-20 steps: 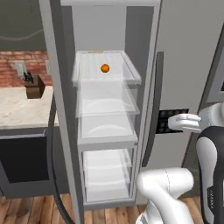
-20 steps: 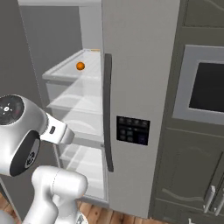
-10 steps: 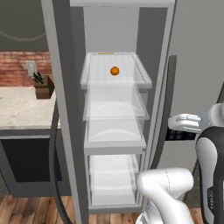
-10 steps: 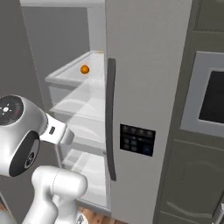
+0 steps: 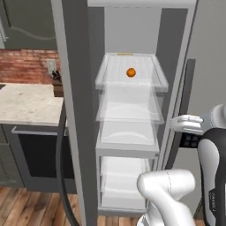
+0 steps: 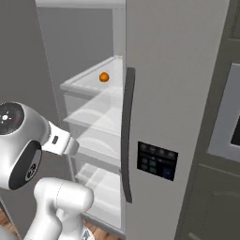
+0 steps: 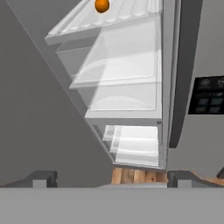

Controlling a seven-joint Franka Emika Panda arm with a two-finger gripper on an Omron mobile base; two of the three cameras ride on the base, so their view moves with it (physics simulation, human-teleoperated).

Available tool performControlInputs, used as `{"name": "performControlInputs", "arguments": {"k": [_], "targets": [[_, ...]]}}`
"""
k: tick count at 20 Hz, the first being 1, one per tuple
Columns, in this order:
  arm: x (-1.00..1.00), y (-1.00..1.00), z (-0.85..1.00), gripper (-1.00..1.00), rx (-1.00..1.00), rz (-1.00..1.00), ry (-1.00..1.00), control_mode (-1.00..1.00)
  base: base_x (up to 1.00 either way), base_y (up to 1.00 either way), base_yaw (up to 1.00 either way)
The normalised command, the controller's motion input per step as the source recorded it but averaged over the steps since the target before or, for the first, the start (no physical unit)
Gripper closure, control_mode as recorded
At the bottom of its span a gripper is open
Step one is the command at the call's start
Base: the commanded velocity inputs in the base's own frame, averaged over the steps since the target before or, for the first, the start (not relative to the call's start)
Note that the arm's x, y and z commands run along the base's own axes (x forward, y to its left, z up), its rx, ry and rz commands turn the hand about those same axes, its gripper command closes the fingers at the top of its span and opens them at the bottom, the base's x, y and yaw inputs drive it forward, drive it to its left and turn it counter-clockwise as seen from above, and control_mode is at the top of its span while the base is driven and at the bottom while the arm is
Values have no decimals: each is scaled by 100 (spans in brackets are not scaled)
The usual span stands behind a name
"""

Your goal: Pick up the tangerine and apple from the fridge and place one fruit on each plate on the dining counter.

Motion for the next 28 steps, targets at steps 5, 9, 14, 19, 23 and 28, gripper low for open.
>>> {"name": "performControlInputs", "arguments": {"k": [5,9,14,19,23,28], "targets": [[0,0,0,-100,0,0,0,100,87,0,29],[0,0,0,-100,0,0,0,100,82,0,13],[0,0,0,-100,0,0,0,100,18,0,3],[0,0,0,-100,0,0,0,100,0,0,0],[0,0,0,-100,0,0,0,100,0,0,0],[-28,31,38,-100,-5,0,-33,-100,0,0,0]]}}
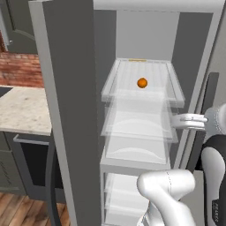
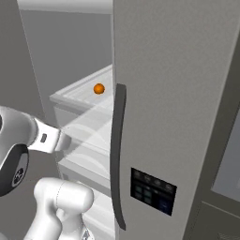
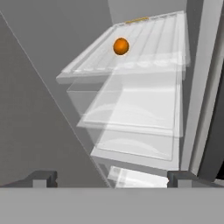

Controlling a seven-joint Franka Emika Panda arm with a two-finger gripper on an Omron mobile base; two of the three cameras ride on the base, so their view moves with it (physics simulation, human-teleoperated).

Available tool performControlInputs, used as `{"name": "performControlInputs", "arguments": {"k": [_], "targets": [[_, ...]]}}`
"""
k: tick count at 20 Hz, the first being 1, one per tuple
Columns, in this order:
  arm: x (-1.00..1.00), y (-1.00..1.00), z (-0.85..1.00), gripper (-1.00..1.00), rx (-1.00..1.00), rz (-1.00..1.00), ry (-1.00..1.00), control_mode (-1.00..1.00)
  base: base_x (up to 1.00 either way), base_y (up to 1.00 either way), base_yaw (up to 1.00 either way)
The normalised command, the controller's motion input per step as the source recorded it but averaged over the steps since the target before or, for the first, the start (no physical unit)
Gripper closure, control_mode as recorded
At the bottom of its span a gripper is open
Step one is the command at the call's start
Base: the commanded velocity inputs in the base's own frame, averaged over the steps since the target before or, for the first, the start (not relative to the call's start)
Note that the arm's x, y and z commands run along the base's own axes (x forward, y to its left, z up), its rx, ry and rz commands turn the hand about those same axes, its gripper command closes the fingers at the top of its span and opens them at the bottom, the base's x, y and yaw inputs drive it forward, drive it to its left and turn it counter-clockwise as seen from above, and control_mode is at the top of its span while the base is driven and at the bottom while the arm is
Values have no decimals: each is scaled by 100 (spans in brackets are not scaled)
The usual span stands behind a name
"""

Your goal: Pick up the tangerine and apple from the fridge and place one fruit on each plate on the dining counter.

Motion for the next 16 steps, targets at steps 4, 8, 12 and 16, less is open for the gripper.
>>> {"name": "performControlInputs", "arguments": {"k": [4,8,12,16], "targets": [[43,24,23,-100,-6,3,4,-100,0,0,0],[61,3,19,-100,-4,0,19,-100,0,0,0],[65,0,4,-100,0,0,20,-100,0,0,0],[59,2,0,-100,0,-1,0,-100,0,0,0]]}}
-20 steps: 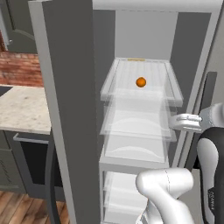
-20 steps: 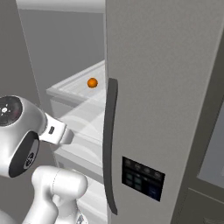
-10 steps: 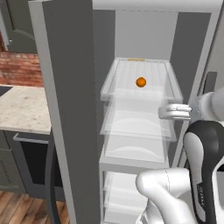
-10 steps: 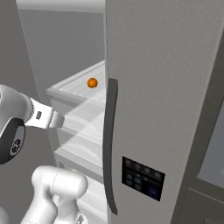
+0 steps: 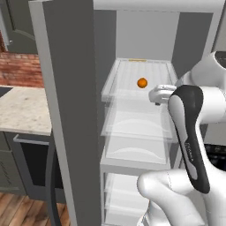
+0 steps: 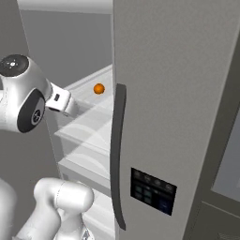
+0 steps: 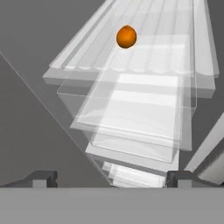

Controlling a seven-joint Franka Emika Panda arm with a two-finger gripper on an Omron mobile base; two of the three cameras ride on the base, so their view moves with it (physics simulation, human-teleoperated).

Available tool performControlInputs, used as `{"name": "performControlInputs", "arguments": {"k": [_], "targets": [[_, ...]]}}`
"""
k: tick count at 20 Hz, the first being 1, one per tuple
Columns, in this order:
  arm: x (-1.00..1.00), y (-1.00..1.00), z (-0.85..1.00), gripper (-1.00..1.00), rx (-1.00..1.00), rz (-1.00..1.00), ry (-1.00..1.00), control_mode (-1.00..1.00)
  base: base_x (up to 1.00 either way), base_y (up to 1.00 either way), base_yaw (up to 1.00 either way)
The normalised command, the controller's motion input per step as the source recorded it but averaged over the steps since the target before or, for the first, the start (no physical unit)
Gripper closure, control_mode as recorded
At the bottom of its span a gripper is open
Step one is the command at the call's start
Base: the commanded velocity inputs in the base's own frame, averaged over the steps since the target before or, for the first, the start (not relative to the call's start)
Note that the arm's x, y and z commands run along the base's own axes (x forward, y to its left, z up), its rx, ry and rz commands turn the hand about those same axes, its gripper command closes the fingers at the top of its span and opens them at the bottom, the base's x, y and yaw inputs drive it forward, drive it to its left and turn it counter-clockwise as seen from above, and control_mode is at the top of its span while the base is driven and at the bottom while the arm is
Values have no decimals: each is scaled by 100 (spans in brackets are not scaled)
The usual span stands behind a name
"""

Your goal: Pick up the tangerine and apple from the fridge and place one fruit on each plate on the dining counter.

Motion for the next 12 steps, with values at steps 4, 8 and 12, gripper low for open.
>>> {"name": "performControlInputs", "arguments": {"k": [4,8,12], "targets": [[42,1,7,-100,-1,-9,-10,-100,0,0,0],[44,2,4,-100,-2,-22,-5,-100,0,0,0],[74,1,2,-100,-1,-25,-1,-100,0,0,0]]}}
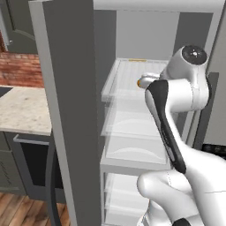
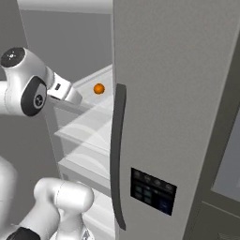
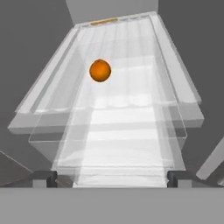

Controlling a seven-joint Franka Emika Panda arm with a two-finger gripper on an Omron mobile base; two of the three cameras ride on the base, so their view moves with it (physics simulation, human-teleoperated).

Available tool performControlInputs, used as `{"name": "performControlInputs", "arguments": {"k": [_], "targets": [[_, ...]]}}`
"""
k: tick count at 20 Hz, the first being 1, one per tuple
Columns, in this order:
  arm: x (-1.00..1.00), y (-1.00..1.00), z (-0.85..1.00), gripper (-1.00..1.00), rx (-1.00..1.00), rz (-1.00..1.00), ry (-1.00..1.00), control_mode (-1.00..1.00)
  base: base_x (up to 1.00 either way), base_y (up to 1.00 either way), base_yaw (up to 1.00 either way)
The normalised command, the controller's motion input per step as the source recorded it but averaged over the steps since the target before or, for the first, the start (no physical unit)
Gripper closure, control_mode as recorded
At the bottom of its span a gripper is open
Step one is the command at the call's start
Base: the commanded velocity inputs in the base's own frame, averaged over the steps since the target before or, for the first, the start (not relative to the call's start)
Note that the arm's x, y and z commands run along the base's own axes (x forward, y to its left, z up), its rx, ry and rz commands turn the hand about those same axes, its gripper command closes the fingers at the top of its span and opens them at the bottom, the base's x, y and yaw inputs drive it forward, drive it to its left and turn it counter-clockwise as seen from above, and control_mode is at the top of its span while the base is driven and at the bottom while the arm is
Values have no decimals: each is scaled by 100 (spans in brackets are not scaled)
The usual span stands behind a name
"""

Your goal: Pick up the tangerine and apple from the fridge and place one fruit on each plate on the dining counter.

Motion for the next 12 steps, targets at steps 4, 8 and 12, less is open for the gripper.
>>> {"name": "performControlInputs", "arguments": {"k": [4,8,12], "targets": [[94,-2,0,-100,0,-10,0,-100,0,0,0],[74,-30,0,-100,0,0,0,-100,0,0,0],[44,-37,-12,-100,0,3,0,-100,0,0,0]]}}
